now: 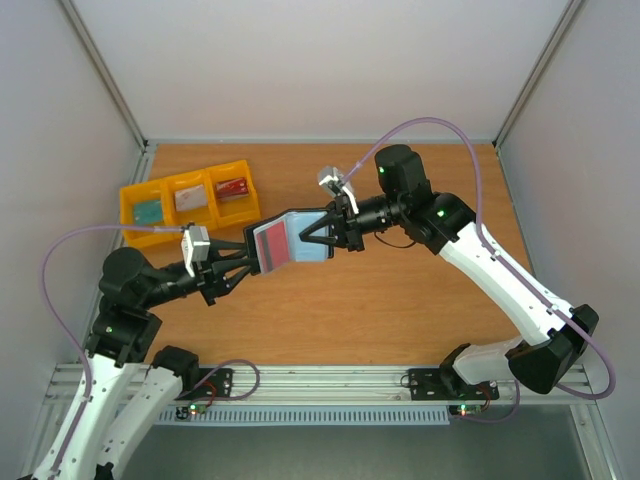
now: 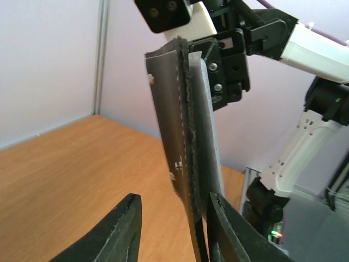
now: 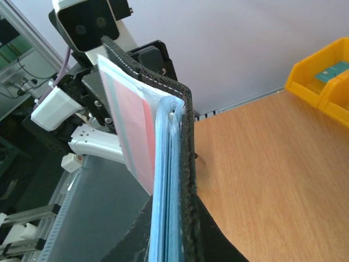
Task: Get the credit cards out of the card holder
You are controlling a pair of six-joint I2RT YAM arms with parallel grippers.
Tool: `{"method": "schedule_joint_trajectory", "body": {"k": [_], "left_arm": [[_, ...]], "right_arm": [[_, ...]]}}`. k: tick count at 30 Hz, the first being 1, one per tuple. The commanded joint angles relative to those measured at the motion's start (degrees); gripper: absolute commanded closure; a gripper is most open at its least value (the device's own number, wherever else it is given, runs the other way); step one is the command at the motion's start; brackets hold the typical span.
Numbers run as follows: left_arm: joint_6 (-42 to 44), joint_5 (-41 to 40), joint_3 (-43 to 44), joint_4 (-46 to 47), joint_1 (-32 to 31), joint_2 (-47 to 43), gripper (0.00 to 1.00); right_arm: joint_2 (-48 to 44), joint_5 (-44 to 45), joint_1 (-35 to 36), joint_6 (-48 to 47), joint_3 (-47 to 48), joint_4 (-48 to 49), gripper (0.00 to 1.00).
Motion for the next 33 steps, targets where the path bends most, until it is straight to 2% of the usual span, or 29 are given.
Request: {"method": "schedule_joint_trajectory", "body": {"k": [1, 8, 12, 14, 18, 21, 23, 30, 33], "left_arm": [[-0.4, 6.6, 0.3, 4.0, -0.2, -0.6, 0.64], [-3.5, 10.5, -0.1, 7.4, -0.2, 0.2, 0.69], [-3.5, 8.8, 0.0, 7.4, -0.2, 0.5, 0.84], [-3.6, 7.7, 0.1, 7.9, -0.2, 0.8, 0.87], [-3.7, 5.1, 0.3, 7.2, -0.3, 1.8, 0.85], [-4.4, 4.6, 0.3, 7.4, -0.3, 2.0, 0.73], [-4.5, 4.7, 0.2, 7.4, -0.3, 2.1, 0.70], [-4.9, 4.7, -0.2, 8.0, -0.3, 1.5, 0.92], [-5.1, 3.7, -0.4, 7.8, -0.3, 1.4, 0.94]], "right_arm": [[-0.6, 0.3, 0.3, -0.1, 1.9, 0.4, 0.99], [-0.2, 0.0, 0.3, -0.1, 2.3, 0.5, 0.99], [-0.7, -0.6, 0.3, 0.2, 2.2, 0.9, 0.99], [-0.7, -1.0, 0.2, 0.5, 2.2, 1.2, 0.99], [-0.7, -1.4, 0.2, 1.3, 2.4, 1.8, 0.99], [-0.8, -0.6, 0.3, 1.6, 2.4, 1.8, 0.99], [-0.7, -0.3, 0.3, 1.8, 2.3, 1.7, 0.99], [-1.2, -1.9, 0.2, 2.0, 2.0, 2.6, 0.99], [-1.2, -2.5, 0.4, 2.4, 2.0, 3.0, 0.99]]}}
